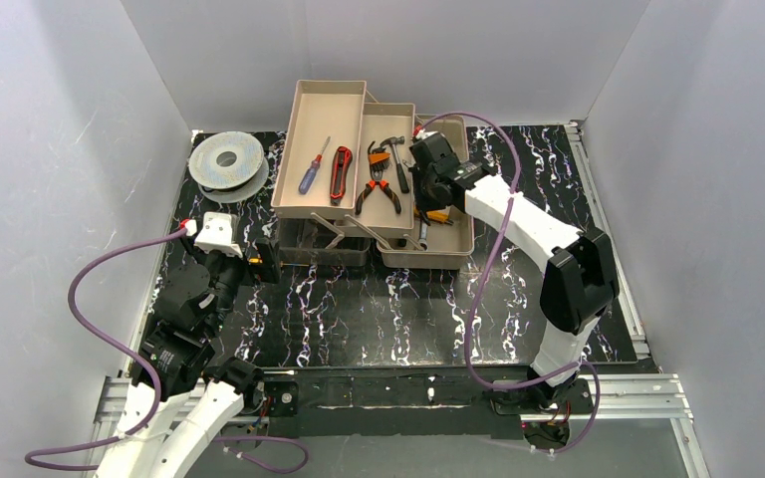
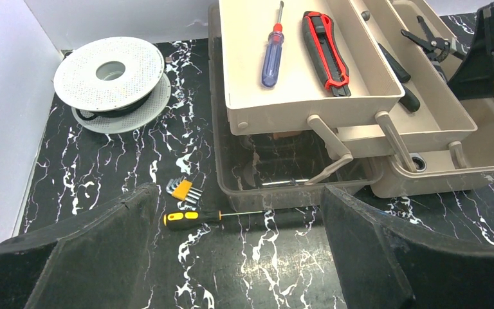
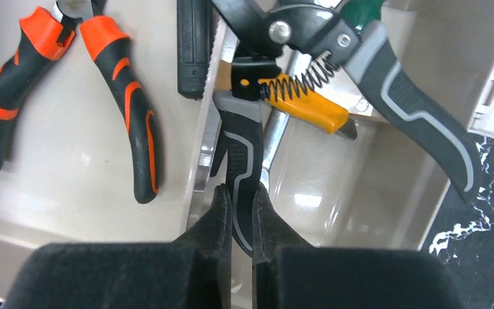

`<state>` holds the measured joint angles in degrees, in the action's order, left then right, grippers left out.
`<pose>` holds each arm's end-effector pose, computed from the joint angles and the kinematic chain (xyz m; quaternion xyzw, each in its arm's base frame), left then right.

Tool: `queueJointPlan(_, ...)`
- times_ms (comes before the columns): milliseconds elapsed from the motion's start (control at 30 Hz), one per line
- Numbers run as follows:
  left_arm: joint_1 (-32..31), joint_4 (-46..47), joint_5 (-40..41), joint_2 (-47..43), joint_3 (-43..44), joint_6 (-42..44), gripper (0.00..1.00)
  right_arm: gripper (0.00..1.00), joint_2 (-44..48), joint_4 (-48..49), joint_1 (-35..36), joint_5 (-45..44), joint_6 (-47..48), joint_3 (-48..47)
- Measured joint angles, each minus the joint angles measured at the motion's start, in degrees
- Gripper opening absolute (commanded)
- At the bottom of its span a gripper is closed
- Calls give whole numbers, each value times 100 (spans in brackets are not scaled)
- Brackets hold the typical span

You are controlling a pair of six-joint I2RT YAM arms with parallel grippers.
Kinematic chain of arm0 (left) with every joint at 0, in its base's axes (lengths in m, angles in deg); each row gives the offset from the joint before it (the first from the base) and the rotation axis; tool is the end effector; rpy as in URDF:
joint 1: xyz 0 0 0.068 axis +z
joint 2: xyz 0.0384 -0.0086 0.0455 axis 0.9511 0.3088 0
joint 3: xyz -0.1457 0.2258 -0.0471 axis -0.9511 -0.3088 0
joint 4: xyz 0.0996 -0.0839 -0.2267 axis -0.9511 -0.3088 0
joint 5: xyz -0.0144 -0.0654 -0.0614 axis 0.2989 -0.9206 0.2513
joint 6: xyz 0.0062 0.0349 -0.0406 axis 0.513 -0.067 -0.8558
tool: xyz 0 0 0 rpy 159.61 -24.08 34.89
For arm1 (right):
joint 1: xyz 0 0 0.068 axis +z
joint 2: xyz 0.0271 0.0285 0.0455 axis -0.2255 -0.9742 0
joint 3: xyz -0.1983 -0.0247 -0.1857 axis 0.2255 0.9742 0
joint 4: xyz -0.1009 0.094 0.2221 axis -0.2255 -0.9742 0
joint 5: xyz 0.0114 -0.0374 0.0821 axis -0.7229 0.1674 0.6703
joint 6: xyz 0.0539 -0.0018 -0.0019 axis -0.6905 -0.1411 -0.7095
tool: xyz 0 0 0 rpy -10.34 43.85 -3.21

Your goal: Pack the tool kit

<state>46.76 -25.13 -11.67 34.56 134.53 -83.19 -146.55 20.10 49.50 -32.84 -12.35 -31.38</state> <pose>0.0871 -0.0301 0.3691 0.0444 0.7093 -0.0672 0.7003 0.3271 0.2297 0.3061 -0.0845 0.9196 0.0576 0.3793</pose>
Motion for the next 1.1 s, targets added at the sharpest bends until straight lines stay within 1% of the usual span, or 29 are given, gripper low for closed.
queueJointPlan(167, 0, -2, 17, -7, 0, 0, 98, 1, -24, 66, 37, 160, -315, 142)
queueJointPlan(433, 0, -2, 33, -33, 0, 0, 98, 1, -15, 142, 7, 66, -774, 243)
queueJointPlan(600, 0, -4, 35, -37, 0, 0, 98, 2, 129, 474, -168, 450, -1069, 647)
queueJointPlan(633, 0, -4, 33, -37, 0, 0, 98, 16, 142, 511, -205, 562, -1121, 682)
queueJointPlan(667, 0, -4, 33, -39, 0, 0, 98, 34, 142, 553, -243, 671, -1172, 688)
queueJointPlan(700, 0, -4, 33, -37, 0, 0, 98, 45, 142, 581, -267, 732, -1211, 693)
queueJointPlan(767, 0, -4, 33, -39, 0, 0, 98, 56, 142, 654, -302, 866, -1283, 721)
queueJointPlan(800, 0, -4, 35, -37, 0, 0, 98, 59, 142, 675, -306, 883, -1307, 748)
queueJointPlan(833, 0, -7, 33, -37, 0, 0, 98, 60, 160, 669, -315, 879, -1305, 785)
queueJointPlan(933, 0, -7, 35, -37, 0, 0, 98, 60, 284, 678, -389, 896, -1311, 942)
queueJointPlan(1100, 0, -7, 35, -37, 0, 0, 98, 59, 767, 686, -380, 929, -1283, 1040)
